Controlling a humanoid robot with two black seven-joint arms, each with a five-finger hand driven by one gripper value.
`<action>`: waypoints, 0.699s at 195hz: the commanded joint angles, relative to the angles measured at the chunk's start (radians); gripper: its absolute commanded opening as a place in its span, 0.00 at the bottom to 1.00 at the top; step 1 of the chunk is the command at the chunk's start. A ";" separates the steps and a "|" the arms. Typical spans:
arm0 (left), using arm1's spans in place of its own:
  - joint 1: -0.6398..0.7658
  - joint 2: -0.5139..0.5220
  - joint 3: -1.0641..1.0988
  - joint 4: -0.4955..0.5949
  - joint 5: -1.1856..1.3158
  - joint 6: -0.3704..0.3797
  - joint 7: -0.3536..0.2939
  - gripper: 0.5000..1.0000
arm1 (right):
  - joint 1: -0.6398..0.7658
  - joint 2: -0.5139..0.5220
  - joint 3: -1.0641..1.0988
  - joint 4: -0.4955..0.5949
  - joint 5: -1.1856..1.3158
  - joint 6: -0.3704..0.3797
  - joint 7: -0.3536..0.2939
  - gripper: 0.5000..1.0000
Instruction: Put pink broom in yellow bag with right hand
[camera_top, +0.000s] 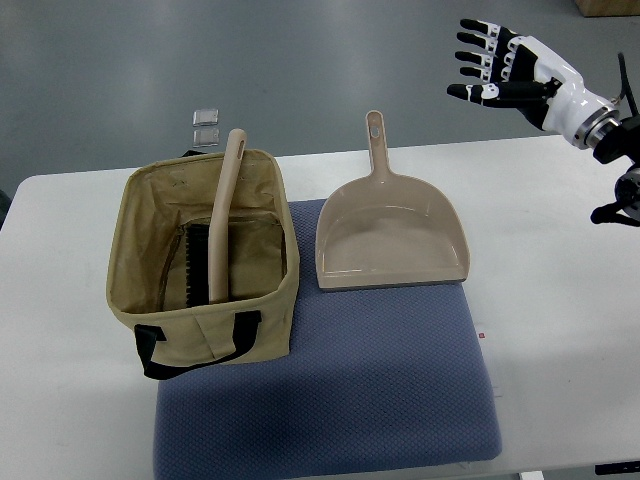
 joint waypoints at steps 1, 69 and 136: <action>0.000 0.000 0.000 0.000 0.000 0.000 0.000 1.00 | -0.036 0.005 0.004 -0.043 0.099 -0.007 0.007 0.83; 0.000 0.000 0.000 0.000 0.000 0.000 0.000 1.00 | -0.116 0.081 0.035 -0.056 0.221 -0.046 0.047 0.84; 0.000 0.000 0.000 0.000 0.000 0.000 0.000 1.00 | -0.172 0.145 0.037 -0.056 0.221 -0.044 0.052 0.85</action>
